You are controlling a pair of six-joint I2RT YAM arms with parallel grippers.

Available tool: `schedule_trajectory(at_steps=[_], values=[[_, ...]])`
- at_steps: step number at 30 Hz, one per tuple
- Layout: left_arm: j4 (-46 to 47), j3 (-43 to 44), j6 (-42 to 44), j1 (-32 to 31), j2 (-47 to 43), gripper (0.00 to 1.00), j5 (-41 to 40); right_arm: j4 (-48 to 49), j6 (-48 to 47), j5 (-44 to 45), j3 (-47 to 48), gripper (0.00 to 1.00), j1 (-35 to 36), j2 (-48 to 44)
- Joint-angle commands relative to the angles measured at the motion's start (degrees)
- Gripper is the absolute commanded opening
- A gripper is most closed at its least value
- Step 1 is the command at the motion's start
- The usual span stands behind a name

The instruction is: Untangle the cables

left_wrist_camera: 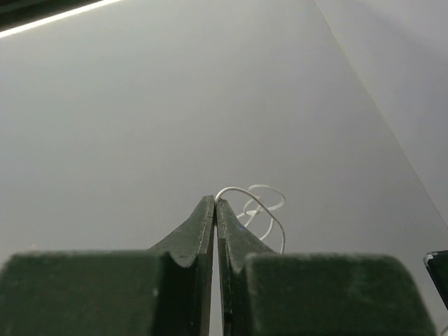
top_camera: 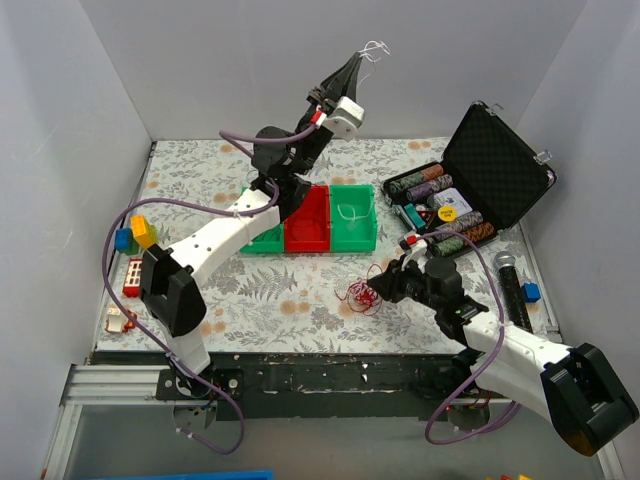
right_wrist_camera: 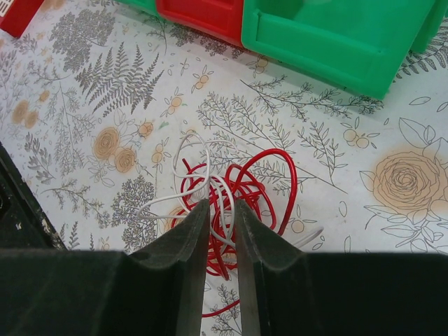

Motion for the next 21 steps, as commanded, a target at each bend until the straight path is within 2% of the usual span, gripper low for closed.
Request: schedule_trajectory(at_steps=[1,7,14,21], values=[[1.0,-4.2,1.6,0.2,-3.4,0.0,-0.7,1.0,-0.6,0.3,-0.4,0.29,0.3,-0.5],[1.4,-10.9,3.1,0.5,-4.3,0.0,-2.1,0.6,-0.7,0.6,-0.4,0.28,0.3,-1.0],[0.1,-12.9,3.1,1.2,-3.7,0.0,-2.6,0.3,-0.7,0.9,-0.5,0.28,0.3,-1.2],[-1.3,-24.0,4.8,1.2,-6.9,0.0,-1.4,0.4,-0.7,1.0,-0.6,0.28,0.3,-1.2]])
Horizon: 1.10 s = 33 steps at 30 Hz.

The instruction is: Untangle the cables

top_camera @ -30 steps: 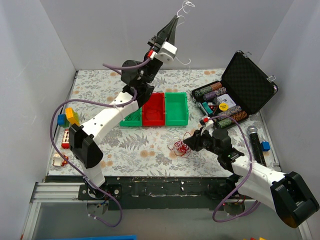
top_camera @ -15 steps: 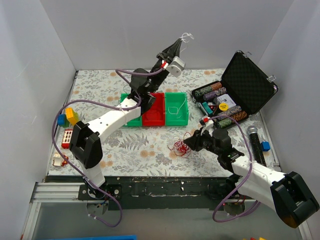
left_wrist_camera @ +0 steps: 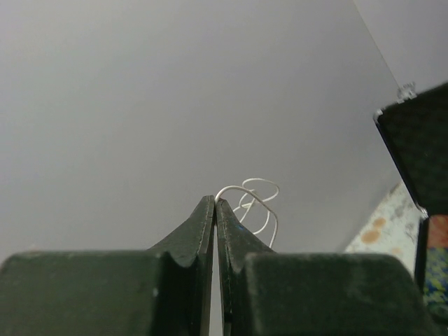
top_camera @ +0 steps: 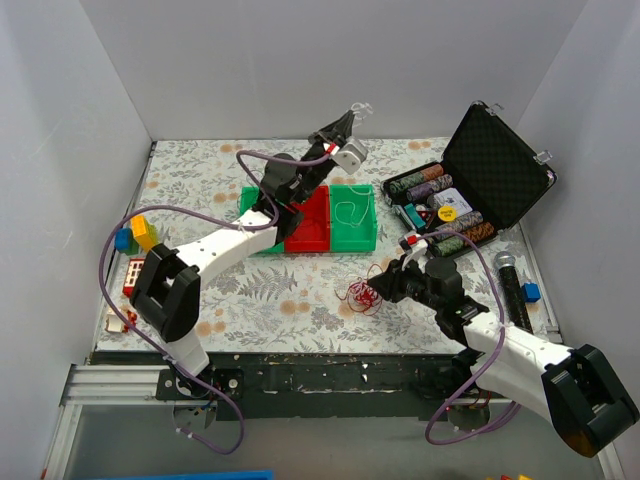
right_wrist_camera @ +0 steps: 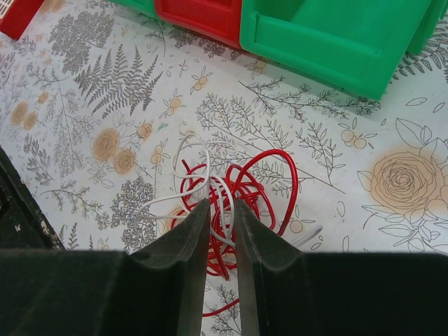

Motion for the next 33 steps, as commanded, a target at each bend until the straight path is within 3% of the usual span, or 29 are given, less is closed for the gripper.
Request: schedule_trajectory(at_steps=[1,6,16,21,31,33], values=[[-1.5,-7.4,2.6,0.3,-4.7,0.0,0.0,0.7,-0.6,0.5,-0.6,0.28,0.3,-0.9],[-1.2,-14.3,5.4,0.3,-4.9,0.0,0.1,0.6,-0.6,0.8,-0.9,0.28,0.3,-1.5],[-2.1,-17.5,14.0,0.2,0.2,0.0,4.7,0.5,-0.5,1.2,-1.1,0.27,0.3,-2.0],[-13.8,-16.5,15.8,0.0,2.6,0.0,9.0,0.2,-0.5,1.6,-1.1,0.27,0.2,-2.3],[-27.6,-13.8,13.4,-0.5,6.6,0.0,14.9,0.0,-0.4,2.1,-1.2,0.27,-0.1,-2.2],[-29.7,-12.8,13.3,-0.6,7.5,0.05,15.7,0.0,-0.4,1.9,-1.1,0.27,-0.3,-2.0]])
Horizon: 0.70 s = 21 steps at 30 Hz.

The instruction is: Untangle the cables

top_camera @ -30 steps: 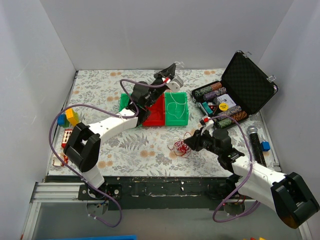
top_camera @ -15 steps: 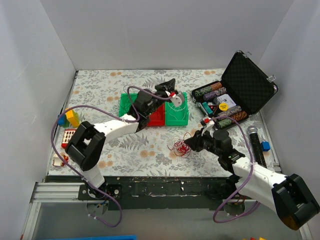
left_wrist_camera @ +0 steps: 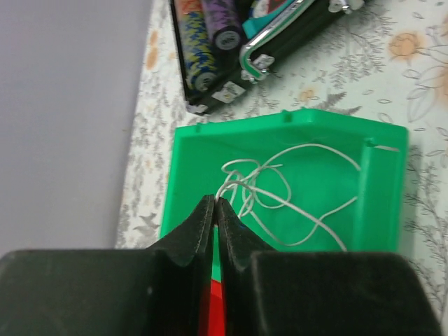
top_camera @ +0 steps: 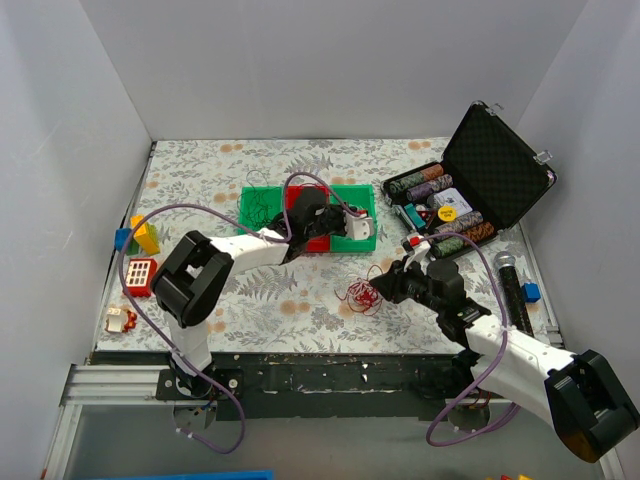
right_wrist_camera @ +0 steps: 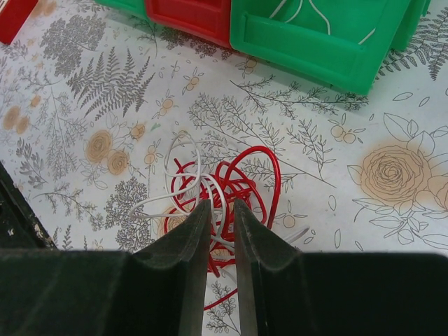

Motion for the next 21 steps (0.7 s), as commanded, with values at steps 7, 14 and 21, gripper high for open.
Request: schedule_trajectory(at_steps=[7,14,21], values=[[-12.2,6.9,-1.9,-0.8,0.1,0.51,2.7,0.8,-0.5,0.3,-0.4,0.26,-0.5,-0.7],[-22.0,6.8,-1.5,-0.3,-11.1,0.91,6.0,0.8,-0.4,0.2,-0.4,0.26,-0.6,-0.7],[-42.4,4.5,1.9,0.0,-21.3,0.94,22.6,1.7,-0.2,0.1,-0.5,0.24,-0.7,-0.7]])
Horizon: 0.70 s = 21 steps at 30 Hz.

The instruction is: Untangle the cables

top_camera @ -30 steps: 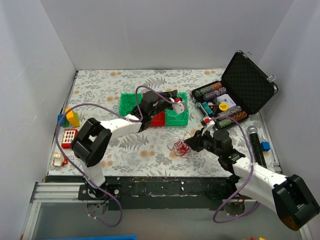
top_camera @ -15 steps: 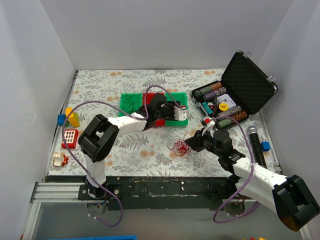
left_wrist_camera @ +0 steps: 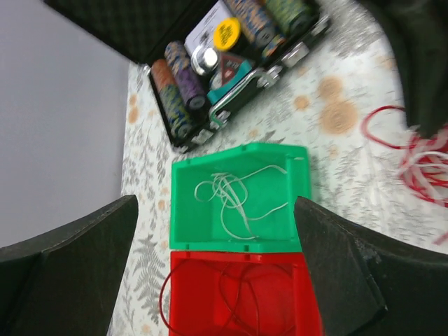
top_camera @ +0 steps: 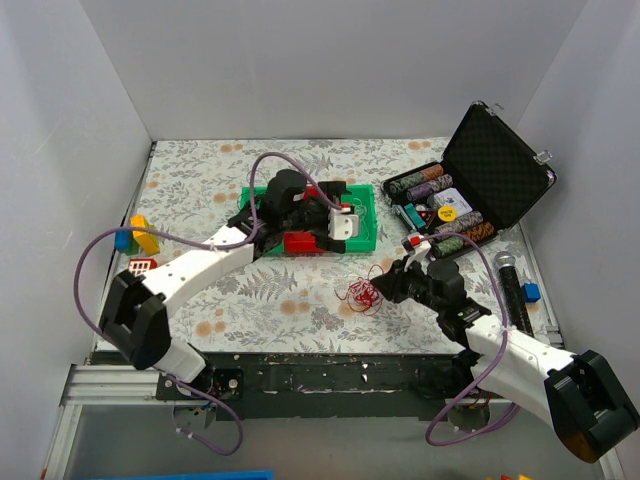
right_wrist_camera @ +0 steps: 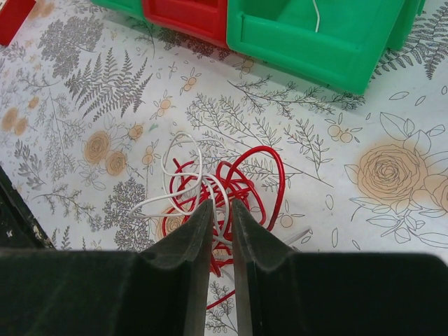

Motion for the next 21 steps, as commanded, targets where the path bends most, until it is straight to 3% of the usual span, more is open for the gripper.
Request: schedule_trajectory(at_steps=[1,7,13,21], values=[[-17.6,-1.5,3.8,0.0,-5.2,0.91,14.6,1.9,-0.2,0.1,-0.5,0.24,-0.2,-0.6],[-19.0,-3.5,0.5,-1.1,0.9,0.72,17.7,2.2,-0.3,-1.1,-0.4,0.23,-0.2,-0.8],[-19.3,3.0,-4.7,-0.4,10.0,0.63,20.8,2.3,-0.3,-1.5,-0.5,0.21,-0.2,-1.4],[-22.6,6.3,-2.9,-0.4,13.6,0.5,22.3,2.5,-0.7,-2.1,-0.6,0.2,-0.2,-1.4]])
